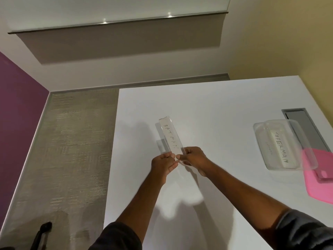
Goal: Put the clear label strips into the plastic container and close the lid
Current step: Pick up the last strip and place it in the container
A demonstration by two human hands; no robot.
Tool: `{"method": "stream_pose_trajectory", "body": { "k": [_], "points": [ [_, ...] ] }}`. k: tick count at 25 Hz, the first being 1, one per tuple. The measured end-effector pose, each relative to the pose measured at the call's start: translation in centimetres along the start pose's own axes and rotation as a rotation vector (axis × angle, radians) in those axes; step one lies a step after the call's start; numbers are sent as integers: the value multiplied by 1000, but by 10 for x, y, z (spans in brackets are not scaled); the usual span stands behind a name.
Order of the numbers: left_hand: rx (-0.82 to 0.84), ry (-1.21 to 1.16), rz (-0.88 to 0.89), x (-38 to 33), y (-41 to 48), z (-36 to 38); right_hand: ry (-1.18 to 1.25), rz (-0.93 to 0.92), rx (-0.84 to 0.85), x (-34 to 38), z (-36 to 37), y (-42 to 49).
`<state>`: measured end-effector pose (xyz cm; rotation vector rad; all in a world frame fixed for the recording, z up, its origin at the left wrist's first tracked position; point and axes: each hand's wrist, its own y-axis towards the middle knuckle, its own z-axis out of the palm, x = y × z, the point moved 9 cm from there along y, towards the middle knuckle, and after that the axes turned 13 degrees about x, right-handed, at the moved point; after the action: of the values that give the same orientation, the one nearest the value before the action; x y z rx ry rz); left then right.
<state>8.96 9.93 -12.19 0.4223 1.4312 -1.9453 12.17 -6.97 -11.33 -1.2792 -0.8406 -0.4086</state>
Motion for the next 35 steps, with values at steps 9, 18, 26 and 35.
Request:
{"method": "stream_pose_trajectory", "body": {
  "k": [9, 18, 26, 35],
  "points": [
    [20, -51, 56, -18, 19, 56, -25, 13, 76, -24, -95, -47],
    [100, 15, 49, 1, 31, 161, -99, -52, 69, -26, -196, -96],
    [221, 147, 8, 28, 41, 262, -109, -70, 58, -28, -277, -141],
    [357, 281, 2, 56, 50, 372, 7, -44, -137, -64, -362, -195]
  ]
}}
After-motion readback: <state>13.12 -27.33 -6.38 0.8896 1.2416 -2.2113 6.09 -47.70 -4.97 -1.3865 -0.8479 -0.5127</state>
